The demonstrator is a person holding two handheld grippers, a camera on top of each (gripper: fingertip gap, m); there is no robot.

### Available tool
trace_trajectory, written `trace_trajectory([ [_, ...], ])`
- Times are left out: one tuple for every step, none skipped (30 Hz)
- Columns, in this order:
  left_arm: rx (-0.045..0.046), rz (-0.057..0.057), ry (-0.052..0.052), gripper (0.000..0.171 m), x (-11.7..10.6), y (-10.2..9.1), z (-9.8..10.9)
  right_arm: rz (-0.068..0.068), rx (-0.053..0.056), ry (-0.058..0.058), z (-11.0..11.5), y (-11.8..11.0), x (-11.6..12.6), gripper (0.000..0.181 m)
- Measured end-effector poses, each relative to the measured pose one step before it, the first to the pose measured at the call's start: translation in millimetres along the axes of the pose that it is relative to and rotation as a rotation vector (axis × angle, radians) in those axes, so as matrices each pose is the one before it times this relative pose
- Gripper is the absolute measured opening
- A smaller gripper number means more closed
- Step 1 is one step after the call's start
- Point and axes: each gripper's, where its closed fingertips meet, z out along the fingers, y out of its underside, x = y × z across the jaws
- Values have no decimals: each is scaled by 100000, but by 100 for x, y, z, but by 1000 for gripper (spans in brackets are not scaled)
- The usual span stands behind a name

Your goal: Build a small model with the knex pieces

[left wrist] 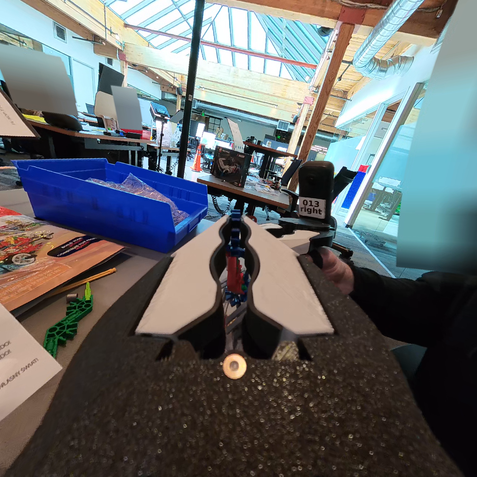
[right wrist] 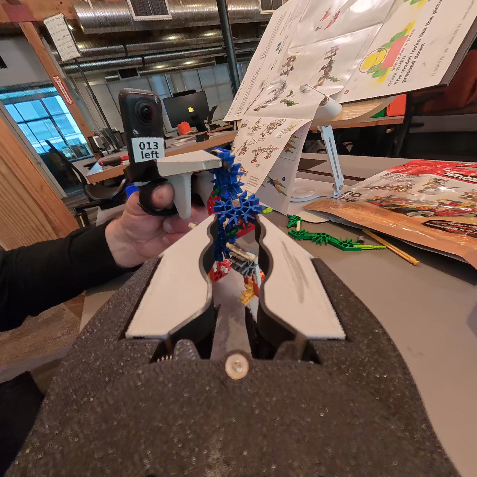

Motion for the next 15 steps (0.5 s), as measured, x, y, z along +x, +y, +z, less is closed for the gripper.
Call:
trace_trajectory([
  [892,-180,289,2,88,-161,43,1333,591,-1318,-19,-68,-79,27],
  [714,-348,585,2,130,-147,50,817,489,-927,-37,-63,-47,27],
  [293,-352,467,2,108,-61,58,238,355,-146,-22,-57,28,27],
  [133,60,79,2,65,-5,65,-369,132,284,-25,-31,24,27],
  [77,18,357,2,95,10,57,-524,54,310,-2,0,2,27],
  [383,-166,551,2,105,-30,18,-193,308,17,-5,-47,-17,27],
  [453,-356,229,2,29,-55,2,-208,397,-71,-29,-68,-40,27],
  [157,-349,236,2,17,-32,11,-702,184,158,-28,-50,-15,27],
  [-120,198,154,2,33,18,19,-935,-85,321,-30,-7,1,27],
  [-128,-233,213,2,33,15,50,-723,-278,367,16,38,15,27],
  [-173,-149,262,2,54,58,48,-554,-329,323,8,60,22,27],
  [-335,-547,503,2,62,85,73,-620,-203,112,10,23,-12,27],
  [-781,-576,737,2,87,173,88,-676,-243,-57,15,34,-62,27],
  [-238,-755,645,2,53,85,55,-780,-418,323,3,67,1,27],
  [-110,-640,483,2,14,43,1,-873,-309,334,-4,50,11,27],
])
